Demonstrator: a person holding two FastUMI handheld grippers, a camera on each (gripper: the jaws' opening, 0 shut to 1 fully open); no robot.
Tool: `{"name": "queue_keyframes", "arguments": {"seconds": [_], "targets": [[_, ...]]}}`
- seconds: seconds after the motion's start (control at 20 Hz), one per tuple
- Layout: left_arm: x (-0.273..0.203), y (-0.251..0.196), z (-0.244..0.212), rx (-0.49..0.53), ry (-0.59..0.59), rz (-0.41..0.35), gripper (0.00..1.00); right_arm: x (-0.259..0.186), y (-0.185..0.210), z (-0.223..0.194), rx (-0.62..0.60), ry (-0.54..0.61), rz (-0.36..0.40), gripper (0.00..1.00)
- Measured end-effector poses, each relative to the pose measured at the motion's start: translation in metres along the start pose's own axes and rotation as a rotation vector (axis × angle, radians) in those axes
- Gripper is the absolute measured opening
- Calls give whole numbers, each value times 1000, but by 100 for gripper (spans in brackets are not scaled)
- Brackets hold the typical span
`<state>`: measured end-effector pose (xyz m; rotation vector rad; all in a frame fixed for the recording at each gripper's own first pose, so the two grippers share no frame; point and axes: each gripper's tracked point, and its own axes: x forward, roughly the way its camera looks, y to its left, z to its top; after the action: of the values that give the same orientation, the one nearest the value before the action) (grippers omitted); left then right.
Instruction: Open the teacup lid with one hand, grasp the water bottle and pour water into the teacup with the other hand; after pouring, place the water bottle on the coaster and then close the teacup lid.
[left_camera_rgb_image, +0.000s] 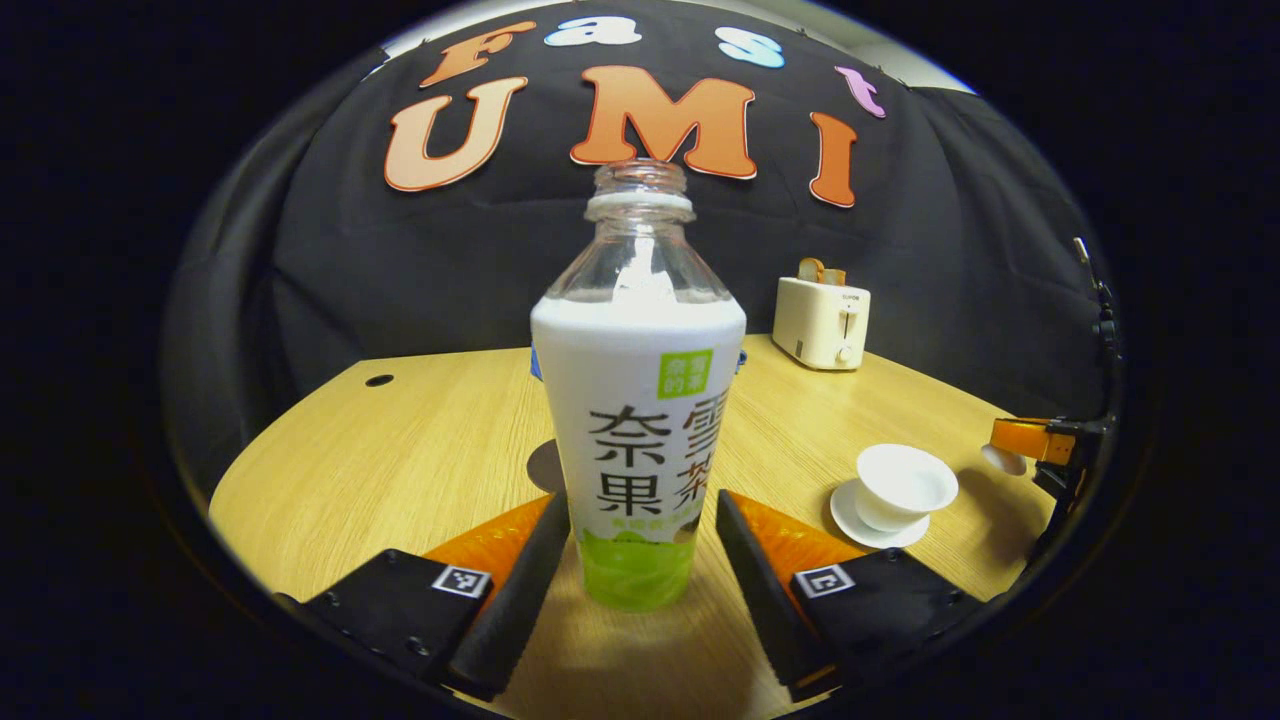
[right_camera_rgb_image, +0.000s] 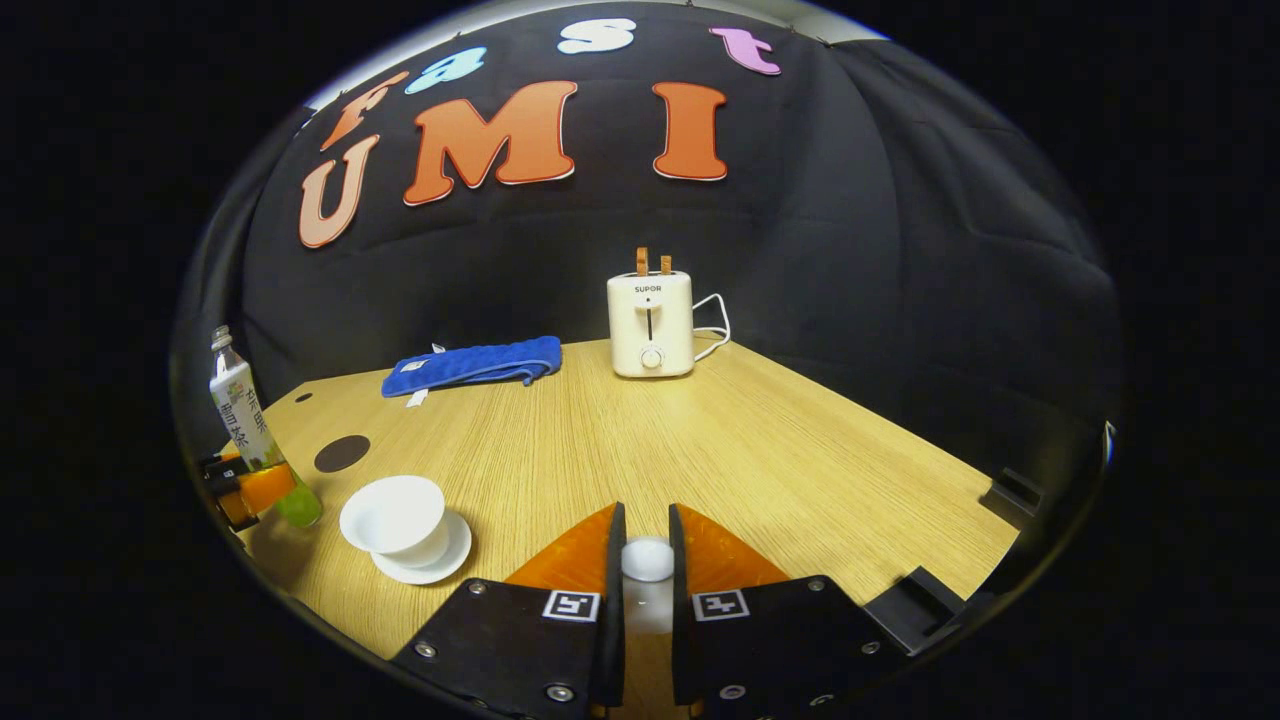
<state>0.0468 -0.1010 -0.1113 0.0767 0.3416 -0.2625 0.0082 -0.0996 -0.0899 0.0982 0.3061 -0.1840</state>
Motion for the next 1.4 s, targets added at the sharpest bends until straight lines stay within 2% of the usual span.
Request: {"name": "queue_keyframes", "arguments": {"seconds": [0.05, 0.15, 0.25, 0.4, 0.55, 0.9, 1.15, 1.4], "targets": [[6, 1, 0, -1, -6, -5, 74, -1, 1, 0, 0, 0, 0, 19], [3, 3, -1, 21, 5, -9, 67, -3, 3, 2, -2, 1, 4, 20], [-1, 14, 4, 101, 19, 19, 63, -5, 6, 4, -4, -3, 6, 20], [-3, 25, 25, 227, -1, 38, 65, -8, 5, 6, -4, -8, 4, 19], [-5, 25, 40, 396, 7, 43, 65, -10, 4, 7, 0, -8, 0, 19], [10, -9, 32, 683, 78, -60, 65, -16, -7, 8, 14, -12, -25, 19], [14, -24, 30, 896, 118, -91, 65, -20, -16, 7, 29, -11, -45, 19], [14, -16, 27, 1194, 90, -49, 64, -22, -21, 4, 43, -4, -52, 19]]}}
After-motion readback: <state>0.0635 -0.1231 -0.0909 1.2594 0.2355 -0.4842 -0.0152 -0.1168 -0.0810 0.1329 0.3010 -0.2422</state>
